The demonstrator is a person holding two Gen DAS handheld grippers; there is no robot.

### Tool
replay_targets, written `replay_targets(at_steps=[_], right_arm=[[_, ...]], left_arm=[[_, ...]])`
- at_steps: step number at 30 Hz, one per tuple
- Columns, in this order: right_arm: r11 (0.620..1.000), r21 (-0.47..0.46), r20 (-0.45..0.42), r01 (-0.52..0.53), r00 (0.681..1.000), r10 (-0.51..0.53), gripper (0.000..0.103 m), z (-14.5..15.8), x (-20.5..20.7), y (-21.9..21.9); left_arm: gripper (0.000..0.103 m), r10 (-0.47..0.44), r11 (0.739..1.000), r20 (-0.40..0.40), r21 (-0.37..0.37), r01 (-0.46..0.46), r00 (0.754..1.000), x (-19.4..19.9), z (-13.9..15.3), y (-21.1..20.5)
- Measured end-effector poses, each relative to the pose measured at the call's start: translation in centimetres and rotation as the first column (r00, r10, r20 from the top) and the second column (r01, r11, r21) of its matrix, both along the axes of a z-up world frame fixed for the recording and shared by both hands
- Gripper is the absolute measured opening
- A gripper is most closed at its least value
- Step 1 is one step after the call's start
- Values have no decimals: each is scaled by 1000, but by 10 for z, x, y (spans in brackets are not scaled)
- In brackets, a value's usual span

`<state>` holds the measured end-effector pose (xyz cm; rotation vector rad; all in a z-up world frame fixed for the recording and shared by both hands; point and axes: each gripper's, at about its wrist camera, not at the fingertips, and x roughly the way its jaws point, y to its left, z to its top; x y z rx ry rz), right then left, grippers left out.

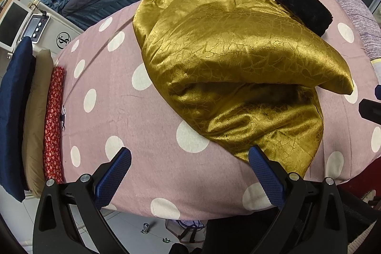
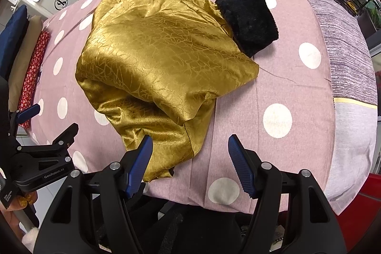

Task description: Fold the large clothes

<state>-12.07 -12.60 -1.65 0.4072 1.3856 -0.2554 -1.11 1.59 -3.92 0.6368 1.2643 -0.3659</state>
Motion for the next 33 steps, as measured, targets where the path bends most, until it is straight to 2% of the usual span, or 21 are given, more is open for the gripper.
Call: replay_targets(at_steps=[7, 11, 17, 19, 21, 25, 28, 30, 32, 33], right_arm=[[1000, 10, -10, -8, 1000, 8, 66, -3, -1, 1], [1000, 19, -21, -16, 1000, 16, 66, -7, 0, 1], [999, 29, -22, -41, 999, 42, 66, -19, 1, -2], [996, 62, -30, -66, 997, 68, 66, -31, 2, -1], [990, 107, -50, -94, 994, 100, 66, -44, 4, 2], [962, 207, -92, -181, 975, 203, 66, -73, 6, 18], [934, 231, -132, -274, 942, 309, 66, -96, 8, 37], [919, 213, -155, -331, 917, 367, 66, -114, 8, 50], [917, 199, -166, -345, 911, 379, 66, -129, 7, 58], [920, 197, -149, -338, 918, 368, 66, -136, 6, 60]], left_arm=[[97, 18, 1000, -43, 0, -18, 999, -2, -11, 2], [97, 60, 998, -68, 3, -60, 996, 1, -20, 10], [97, 170, 984, -180, -12, -175, 969, 9, -46, 35], [97, 205, 977, -201, -12, -212, 958, 10, -54, 46], [97, 250, 966, -187, -20, -258, 950, 10, -60, 59], [97, 305, 947, -195, -44, -319, 932, 8, -71, 78], [97, 341, 934, -210, -34, -355, 916, 8, -79, 91], [96, 350, 932, -210, -22, -362, 913, 8, -85, 98], [94, 354, 930, -189, -31, -366, 916, 4, -85, 105], [94, 357, 929, -186, -38, -369, 916, 2, -85, 108]])
